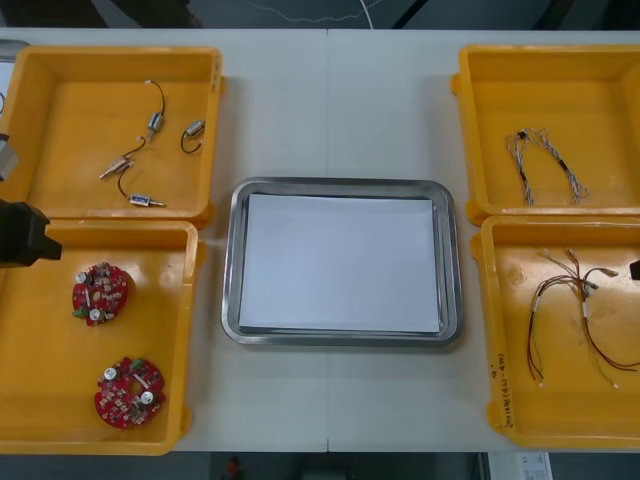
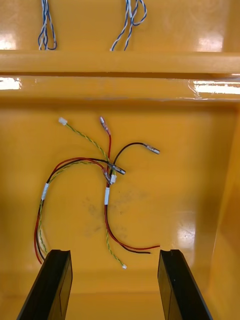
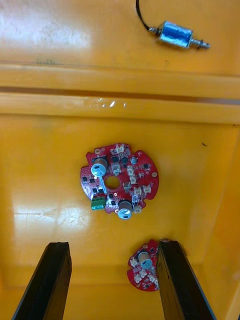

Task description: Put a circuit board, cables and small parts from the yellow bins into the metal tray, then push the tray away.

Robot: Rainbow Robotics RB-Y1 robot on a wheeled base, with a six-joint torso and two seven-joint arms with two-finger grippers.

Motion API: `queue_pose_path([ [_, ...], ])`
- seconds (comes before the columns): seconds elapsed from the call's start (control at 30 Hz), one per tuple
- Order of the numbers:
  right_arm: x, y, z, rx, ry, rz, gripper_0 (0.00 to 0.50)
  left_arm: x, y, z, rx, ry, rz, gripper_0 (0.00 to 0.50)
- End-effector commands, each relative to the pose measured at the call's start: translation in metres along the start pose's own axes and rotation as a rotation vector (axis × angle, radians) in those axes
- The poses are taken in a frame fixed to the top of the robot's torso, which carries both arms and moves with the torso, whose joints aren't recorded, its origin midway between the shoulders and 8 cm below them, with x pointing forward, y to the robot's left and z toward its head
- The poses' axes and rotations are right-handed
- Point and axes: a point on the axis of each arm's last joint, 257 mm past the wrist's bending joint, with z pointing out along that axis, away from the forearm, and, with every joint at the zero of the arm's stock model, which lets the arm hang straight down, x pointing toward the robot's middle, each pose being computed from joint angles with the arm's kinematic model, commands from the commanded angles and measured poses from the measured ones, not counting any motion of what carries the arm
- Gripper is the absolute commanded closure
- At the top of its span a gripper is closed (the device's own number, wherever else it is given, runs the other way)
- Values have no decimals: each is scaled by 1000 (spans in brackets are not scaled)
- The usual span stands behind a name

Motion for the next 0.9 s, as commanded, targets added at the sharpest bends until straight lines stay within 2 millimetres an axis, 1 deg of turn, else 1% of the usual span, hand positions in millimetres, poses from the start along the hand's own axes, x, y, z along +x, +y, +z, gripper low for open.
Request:
queue_pose_path([
  [0.03,22,-18,4,35,47,25,0,1,1,-3,-4,-3,57,0],
  [0.17,41,-18,11,35,93,19,0,-2,-1,-5,0,-9,66,0],
  [0.2,46,-18,16,35,96,13,0,-2,-3,-5,6,-12,75,0],
  [0.33,46,-12,25,32,80,-10,0,-4,-5,-6,15,-18,98,0],
  [0.5,43,-8,41,51,48,-39,0,-4,-9,-8,29,-20,192,0],
  [0.7,45,-7,67,6,43,14,0,-1,-11,-11,41,-11,303,0],
  [0.73,45,-6,68,1,41,17,0,-1,-11,-11,41,-11,308,0],
  [0.9,46,-4,86,-27,36,38,0,7,-18,-14,83,7,420,0],
])
